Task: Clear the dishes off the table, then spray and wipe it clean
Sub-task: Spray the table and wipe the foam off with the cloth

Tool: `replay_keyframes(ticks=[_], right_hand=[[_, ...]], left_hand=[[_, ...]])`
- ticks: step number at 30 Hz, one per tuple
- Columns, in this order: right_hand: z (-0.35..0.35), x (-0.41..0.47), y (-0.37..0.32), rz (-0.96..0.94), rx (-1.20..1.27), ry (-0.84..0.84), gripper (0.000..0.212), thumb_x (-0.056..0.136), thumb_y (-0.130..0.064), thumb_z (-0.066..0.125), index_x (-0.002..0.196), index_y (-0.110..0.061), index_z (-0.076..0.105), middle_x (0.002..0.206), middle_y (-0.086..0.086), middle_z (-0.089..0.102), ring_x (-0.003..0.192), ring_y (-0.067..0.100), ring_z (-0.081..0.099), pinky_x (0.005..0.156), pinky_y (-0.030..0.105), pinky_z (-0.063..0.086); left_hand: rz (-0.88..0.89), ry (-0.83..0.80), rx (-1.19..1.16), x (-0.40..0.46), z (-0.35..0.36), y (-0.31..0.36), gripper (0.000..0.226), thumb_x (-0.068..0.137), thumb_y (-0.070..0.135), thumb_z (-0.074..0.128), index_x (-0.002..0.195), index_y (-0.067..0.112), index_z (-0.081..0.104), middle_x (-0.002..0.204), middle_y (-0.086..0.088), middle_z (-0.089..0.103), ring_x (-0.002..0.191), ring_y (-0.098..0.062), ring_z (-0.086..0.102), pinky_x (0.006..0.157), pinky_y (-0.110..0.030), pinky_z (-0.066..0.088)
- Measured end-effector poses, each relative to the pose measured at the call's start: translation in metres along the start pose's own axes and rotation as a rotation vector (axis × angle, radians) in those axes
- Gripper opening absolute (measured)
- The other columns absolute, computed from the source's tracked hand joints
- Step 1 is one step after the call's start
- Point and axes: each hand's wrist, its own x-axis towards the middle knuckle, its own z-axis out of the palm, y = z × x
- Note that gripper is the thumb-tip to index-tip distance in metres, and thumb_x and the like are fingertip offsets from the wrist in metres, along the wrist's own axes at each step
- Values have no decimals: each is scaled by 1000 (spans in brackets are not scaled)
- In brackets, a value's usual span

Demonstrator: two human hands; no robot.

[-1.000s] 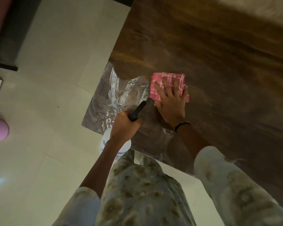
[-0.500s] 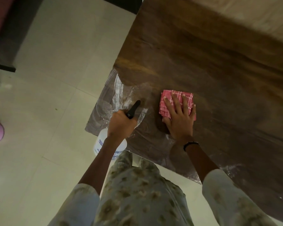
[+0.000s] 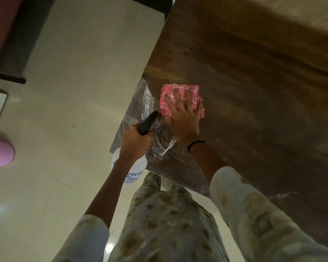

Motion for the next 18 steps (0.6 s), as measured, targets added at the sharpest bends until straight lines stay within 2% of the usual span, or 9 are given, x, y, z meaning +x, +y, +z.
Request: replay_keyframes(ticks=[3, 6, 8, 10, 12, 14, 16, 18], right_hand=[[14, -34, -4, -220, -25, -19, 50, 97, -46, 28, 145, -34, 30, 155, 1, 28, 145, 34, 17, 109, 69, 16], [20, -73, 28, -309, -126, 2, 58, 93, -54, 38, 147, -38, 22, 156, -1, 25, 145, 33, 15, 112, 66, 14], [15, -81, 52, -241, -169, 2, 70, 86, -56, 50, 147, -36, 21, 154, 2, 28, 143, 34, 15, 110, 66, 15], [8, -68, 62, -111, -147, -16, 71, 85, -55, 49, 147, -33, 23, 155, 5, 28, 143, 35, 15, 109, 69, 18], [2, -41, 53, 43, -84, -7, 67, 88, -55, 35, 149, -32, 19, 157, 4, 21, 145, 36, 13, 109, 69, 16], [-3, -7, 27, 154, -17, 14, 65, 90, -53, 29, 150, -33, 13, 159, 3, 14, 146, 37, 7, 109, 70, 9], [-3, 17, -2, 158, 10, 6, 62, 93, -50, 27, 150, -32, 13, 160, 4, 12, 146, 38, 6, 109, 70, 6], [2, 23, -28, 73, -3, 8, 58, 94, -49, 24, 149, -31, 21, 158, 6, 19, 144, 38, 13, 108, 71, 11]], left_hand=[[8, 3, -22, 0, -8, 0, 24, 83, 7, 60, 63, 19, 55, 47, -4, 39, 28, -6, 31, 35, -18, 27], [2, -3, -28, 1, -15, 0, 14, 84, 6, 59, 72, 13, 60, 48, -5, 42, 29, -6, 32, 40, -21, 29], [13, -17, -9, 2, -19, -1, 5, 85, 6, 58, 87, 10, 61, 48, -4, 44, 27, -6, 36, 36, -17, 30], [33, -27, 20, 4, -25, -3, 10, 84, 7, 58, 91, 13, 60, 47, -3, 43, 27, -7, 35, 33, -16, 29], [40, -27, 29, 6, -30, -5, 8, 83, 8, 58, 77, 13, 58, 46, -2, 42, 29, -7, 34, 36, -20, 29], [36, -14, 44, 10, -36, -8, 18, 82, 8, 58, 67, 16, 55, 48, -5, 43, 35, -13, 35, 40, -22, 29], [34, -10, 58, 12, -40, -9, 13, 82, 9, 59, 69, 11, 57, 51, -7, 44, 39, -18, 35, 42, -23, 29], [29, 4, 64, 15, -45, -12, 12, 81, 11, 60, 76, 0, 60, 52, -8, 45, 41, -21, 36, 45, -27, 29]])
